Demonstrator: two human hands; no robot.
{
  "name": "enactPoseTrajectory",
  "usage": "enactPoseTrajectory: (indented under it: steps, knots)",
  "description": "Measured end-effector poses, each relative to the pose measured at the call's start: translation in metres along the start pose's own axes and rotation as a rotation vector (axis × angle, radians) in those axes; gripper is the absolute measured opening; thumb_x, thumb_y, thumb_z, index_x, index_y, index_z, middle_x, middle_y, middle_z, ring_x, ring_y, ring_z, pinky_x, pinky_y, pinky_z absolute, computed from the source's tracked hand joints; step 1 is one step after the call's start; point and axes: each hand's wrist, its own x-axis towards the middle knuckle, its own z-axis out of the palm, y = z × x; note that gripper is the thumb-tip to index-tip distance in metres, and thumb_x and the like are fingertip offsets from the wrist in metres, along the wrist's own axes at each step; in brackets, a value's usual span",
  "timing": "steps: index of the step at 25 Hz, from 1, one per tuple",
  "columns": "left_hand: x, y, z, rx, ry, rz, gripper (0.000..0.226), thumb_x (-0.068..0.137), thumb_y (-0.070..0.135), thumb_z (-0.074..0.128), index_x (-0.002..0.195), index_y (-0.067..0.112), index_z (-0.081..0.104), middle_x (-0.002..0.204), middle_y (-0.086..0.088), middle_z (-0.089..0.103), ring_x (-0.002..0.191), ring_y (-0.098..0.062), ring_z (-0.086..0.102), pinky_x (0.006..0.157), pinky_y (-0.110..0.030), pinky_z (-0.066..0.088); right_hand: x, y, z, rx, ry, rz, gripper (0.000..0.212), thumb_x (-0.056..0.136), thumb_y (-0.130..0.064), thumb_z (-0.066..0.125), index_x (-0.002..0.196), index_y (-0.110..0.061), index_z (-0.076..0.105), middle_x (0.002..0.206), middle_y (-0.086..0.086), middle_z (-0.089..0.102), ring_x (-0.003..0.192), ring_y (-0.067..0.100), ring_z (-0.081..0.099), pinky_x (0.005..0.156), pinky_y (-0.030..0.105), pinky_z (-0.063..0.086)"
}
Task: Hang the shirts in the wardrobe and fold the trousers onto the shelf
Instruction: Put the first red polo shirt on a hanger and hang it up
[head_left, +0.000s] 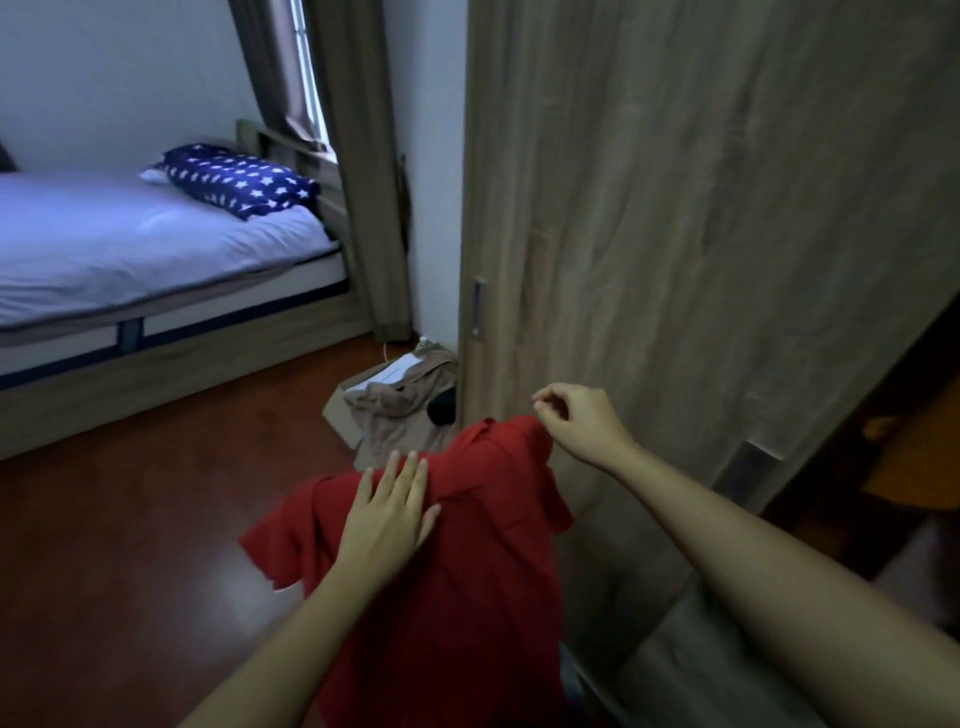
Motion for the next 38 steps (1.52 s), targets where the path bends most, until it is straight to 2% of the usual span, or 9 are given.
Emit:
enactPoseTrajectory:
  steps: [5, 9, 14, 18, 22, 26, 30, 33, 38]
  knots:
    - [-0.015, -0.025, 0.034, 0.065, 0.099, 0.079, 0.063, 0.087, 0.040, 0.036, 0.141, 0.009, 0.031, 0.155, -0.006, 0.019, 0.139, -0.022, 0.030, 0.110, -0.040, 0.017, 0.056, -0.002, 0.072, -0.169, -0.205, 0.141, 0.041, 0.093, -0.034, 0.050, 0.115, -0.001, 0.059, 0.114, 0.019, 0.065, 0.109, 0.033, 0.059, 0.092, 0.034, 0.044]
    - [-0.011, -0.030, 0.048, 0.139, 0.169, 0.063, 0.063, 0.086, 0.042, 0.039, 0.141, 0.011, 0.034, 0.152, -0.006, 0.030, 0.146, -0.017, 0.004, 0.113, -0.039, 0.011, 0.085, -0.006, 0.116, -0.451, -0.499, 0.383, 0.072, 0.089, -0.058, 0.040, 0.139, -0.007, 0.036, 0.143, 0.018, 0.043, 0.130, 0.034, 0.043, 0.105, 0.039, 0.035]
    - [-0.010, -0.026, 0.042, 0.032, 0.298, 0.085, 0.056, 0.086, 0.044, 0.043, 0.129, 0.011, 0.055, 0.134, -0.007, 0.056, 0.129, -0.019, 0.046, 0.103, -0.038, 0.028, 0.096, -0.013, 0.130, -0.111, -0.244, 0.408, 0.037, 0.085, -0.016, 0.055, 0.122, -0.019, 0.058, 0.129, 0.012, 0.058, 0.118, 0.028, 0.054, 0.094, 0.028, 0.042]
    - [0.043, -0.030, -0.001, -0.332, 0.476, -0.193, 0.032, 0.089, 0.027, 0.044, 0.114, 0.015, 0.060, 0.097, -0.007, 0.069, 0.087, -0.026, 0.065, 0.080, -0.039, 0.041, 0.087, -0.021, 0.105, 0.373, -0.047, 0.199, 0.035, 0.085, 0.003, 0.046, 0.114, -0.010, 0.062, 0.114, 0.008, 0.064, 0.105, 0.019, 0.059, 0.083, 0.010, 0.041]
    - [0.126, -0.041, -0.039, -0.770, -0.012, -0.180, 0.072, 0.079, 0.005, 0.060, 0.144, 0.014, 0.032, 0.150, -0.009, 0.032, 0.135, -0.022, 0.033, 0.107, -0.031, 0.030, 0.056, -0.021, 0.059, 0.543, -0.078, -0.011, 0.038, 0.085, 0.012, 0.044, 0.109, -0.011, 0.061, 0.101, -0.004, 0.063, 0.083, -0.012, 0.057, 0.078, 0.003, 0.041]
    - [0.159, -0.038, -0.038, -0.609, -0.527, -0.074, 0.035, 0.083, 0.025, 0.066, 0.116, 0.016, 0.061, 0.106, -0.003, 0.064, 0.102, -0.020, 0.060, 0.088, -0.029, 0.046, 0.034, -0.010, 0.029, 0.595, 0.028, -0.012, 0.039, 0.084, 0.013, 0.046, 0.101, -0.019, 0.058, 0.088, -0.006, 0.059, 0.069, -0.008, 0.054, 0.066, 0.007, 0.042]
    - [0.159, -0.044, -0.051, -0.628, -0.050, -0.070, 0.022, 0.088, 0.034, 0.062, 0.092, 0.014, 0.071, 0.085, 0.002, 0.066, 0.078, -0.010, 0.058, 0.075, -0.025, 0.038, 0.027, 0.011, 0.009, 0.018, -0.028, -0.112, 0.033, 0.074, -0.009, 0.055, 0.100, -0.029, 0.055, 0.107, -0.002, 0.045, 0.093, 0.004, 0.050, 0.080, 0.027, 0.045]
    - [0.163, -0.026, -0.093, -0.640, 0.089, 0.156, 0.023, 0.084, 0.033, 0.065, 0.097, 0.017, 0.075, 0.093, 0.000, 0.073, 0.087, -0.011, 0.066, 0.077, -0.025, 0.045, 0.030, 0.001, 0.017, -0.299, -0.244, -0.212, 0.026, 0.079, -0.029, 0.062, 0.104, -0.034, 0.061, 0.139, 0.001, 0.032, 0.115, 0.015, 0.045, 0.096, 0.032, 0.039]
    - [0.149, -0.024, -0.132, -0.142, 0.049, 0.157, 0.036, 0.086, 0.052, 0.056, 0.109, 0.027, 0.067, 0.107, 0.001, 0.068, 0.099, -0.022, 0.061, 0.072, -0.033, 0.045, 0.032, -0.028, -0.003, -0.213, 0.071, -0.251, 0.024, 0.081, -0.002, 0.059, 0.095, -0.016, 0.073, 0.102, 0.001, 0.068, 0.099, 0.021, 0.063, 0.083, 0.026, 0.044]
